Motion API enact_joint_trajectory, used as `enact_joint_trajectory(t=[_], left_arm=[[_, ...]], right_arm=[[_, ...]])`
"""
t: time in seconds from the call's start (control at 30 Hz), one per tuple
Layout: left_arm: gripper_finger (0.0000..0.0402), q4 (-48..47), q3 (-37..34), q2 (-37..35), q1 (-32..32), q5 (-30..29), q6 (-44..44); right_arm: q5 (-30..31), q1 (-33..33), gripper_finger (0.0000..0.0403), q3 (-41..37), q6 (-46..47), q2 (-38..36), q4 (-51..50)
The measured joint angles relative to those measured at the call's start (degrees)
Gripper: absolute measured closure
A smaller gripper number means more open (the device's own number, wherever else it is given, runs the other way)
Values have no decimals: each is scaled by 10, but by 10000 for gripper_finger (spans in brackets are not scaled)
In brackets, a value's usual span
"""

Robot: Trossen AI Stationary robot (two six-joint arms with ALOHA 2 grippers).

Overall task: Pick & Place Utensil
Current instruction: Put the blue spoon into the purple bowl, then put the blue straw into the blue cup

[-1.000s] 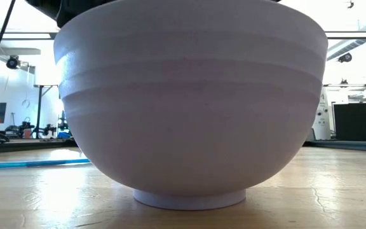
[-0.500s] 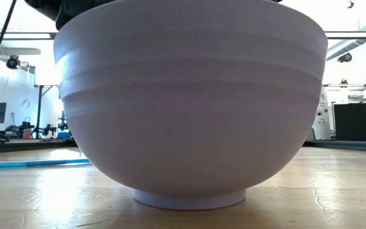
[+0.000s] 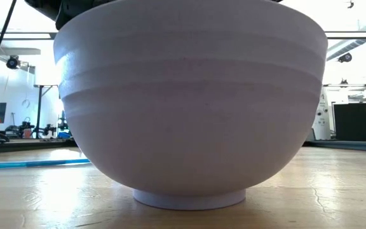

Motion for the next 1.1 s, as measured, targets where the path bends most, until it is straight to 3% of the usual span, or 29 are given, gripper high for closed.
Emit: enact_joint_trajectory(t=[0.37,0.77,1.1], left_arm=[[353,-35,0,0,1,-3,2],[327,-38,0,-1,2,-5,14],[279,-65,0,-1,3,-6,20]], right_arm=[[0,0,270,0,0,0,0],[0,0,287,0,0,0,0],[-12,0,275,0,0,0,0]])
